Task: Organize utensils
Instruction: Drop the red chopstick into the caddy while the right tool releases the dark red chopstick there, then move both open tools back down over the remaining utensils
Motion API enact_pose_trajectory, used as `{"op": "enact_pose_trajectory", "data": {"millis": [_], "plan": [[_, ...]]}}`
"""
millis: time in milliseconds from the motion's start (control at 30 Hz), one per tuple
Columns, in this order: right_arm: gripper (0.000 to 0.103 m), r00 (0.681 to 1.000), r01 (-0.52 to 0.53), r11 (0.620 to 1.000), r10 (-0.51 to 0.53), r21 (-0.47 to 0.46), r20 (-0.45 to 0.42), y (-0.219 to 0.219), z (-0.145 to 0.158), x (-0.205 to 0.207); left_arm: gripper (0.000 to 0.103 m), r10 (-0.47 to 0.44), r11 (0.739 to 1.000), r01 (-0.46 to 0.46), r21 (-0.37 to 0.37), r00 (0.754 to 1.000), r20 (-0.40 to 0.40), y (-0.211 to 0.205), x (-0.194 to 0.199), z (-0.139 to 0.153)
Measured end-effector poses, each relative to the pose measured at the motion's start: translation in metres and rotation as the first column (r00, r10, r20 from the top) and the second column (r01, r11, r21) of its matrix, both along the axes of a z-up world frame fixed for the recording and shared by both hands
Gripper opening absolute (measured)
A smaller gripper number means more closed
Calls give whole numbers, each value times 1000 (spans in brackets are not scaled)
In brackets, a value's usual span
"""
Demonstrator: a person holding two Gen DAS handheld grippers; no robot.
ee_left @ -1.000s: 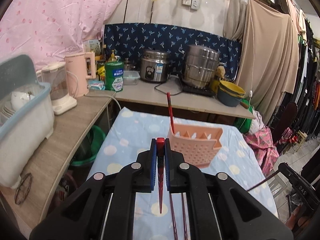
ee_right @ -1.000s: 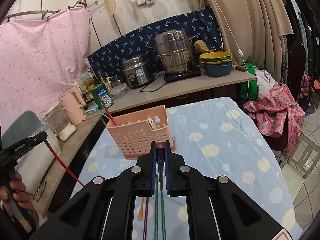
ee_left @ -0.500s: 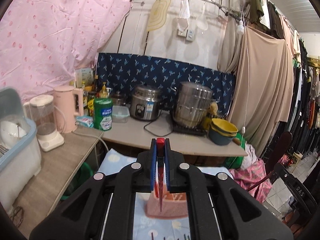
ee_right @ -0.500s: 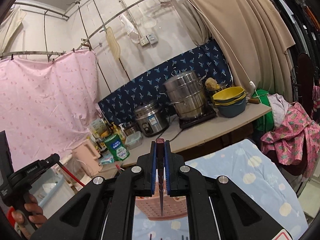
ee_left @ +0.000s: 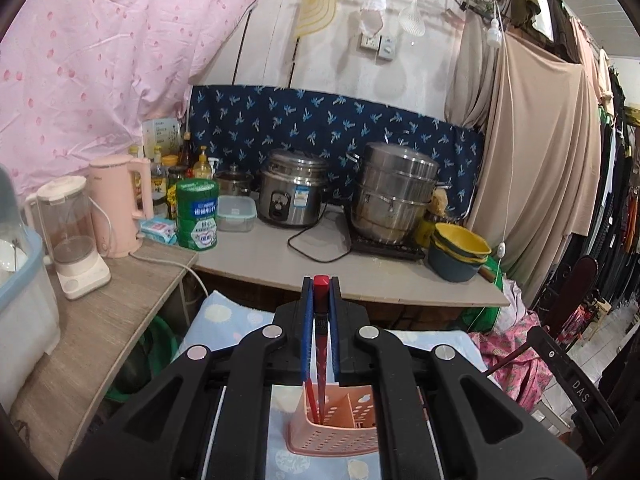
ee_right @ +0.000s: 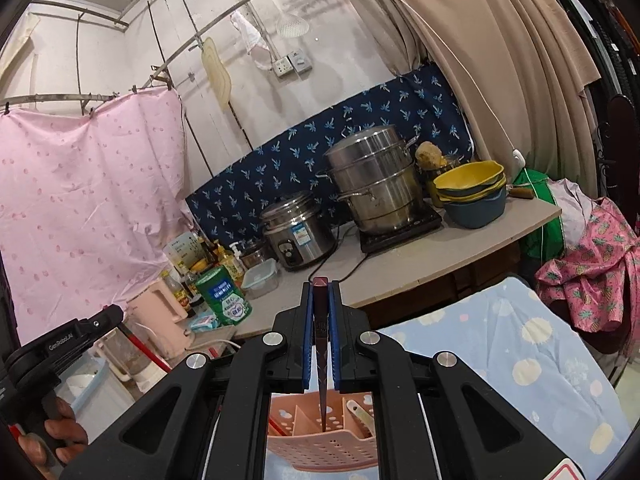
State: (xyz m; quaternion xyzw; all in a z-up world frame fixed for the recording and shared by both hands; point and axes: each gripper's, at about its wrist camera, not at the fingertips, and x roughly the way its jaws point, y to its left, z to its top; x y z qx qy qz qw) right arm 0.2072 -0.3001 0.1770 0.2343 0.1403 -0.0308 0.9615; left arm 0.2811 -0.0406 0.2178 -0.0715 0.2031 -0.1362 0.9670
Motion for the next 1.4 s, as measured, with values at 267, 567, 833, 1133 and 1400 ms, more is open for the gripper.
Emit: {"op": "enact_pose_trajectory", "data": {"millis": [267, 567, 833, 1133, 1400], "plan": [[7, 997, -11, 1000, 11, 3, -79, 2, -32, 14, 7, -1, 1000, 1, 9, 997, -81, -1, 13, -31], [43, 997, 17, 1000, -18, -17, -68, 3, -33, -9, 45, 26, 999, -23, 28, 995, -96, 7, 0, -42], [43, 993, -19, 1000, 20, 7, -113, 6, -46, -50, 46, 11, 999, -5, 53, 992, -127, 15, -33, -57], [43, 956, -73, 997, 76, 19, -284, 20, -99, -115, 49, -6, 990, 39, 138, 972, -235, 19, -88, -109], [43, 887, -144, 988, 107, -48, -450, 52, -155, -168, 49, -23, 977, 100, 190, 928, -371, 20, -133, -169]]}}
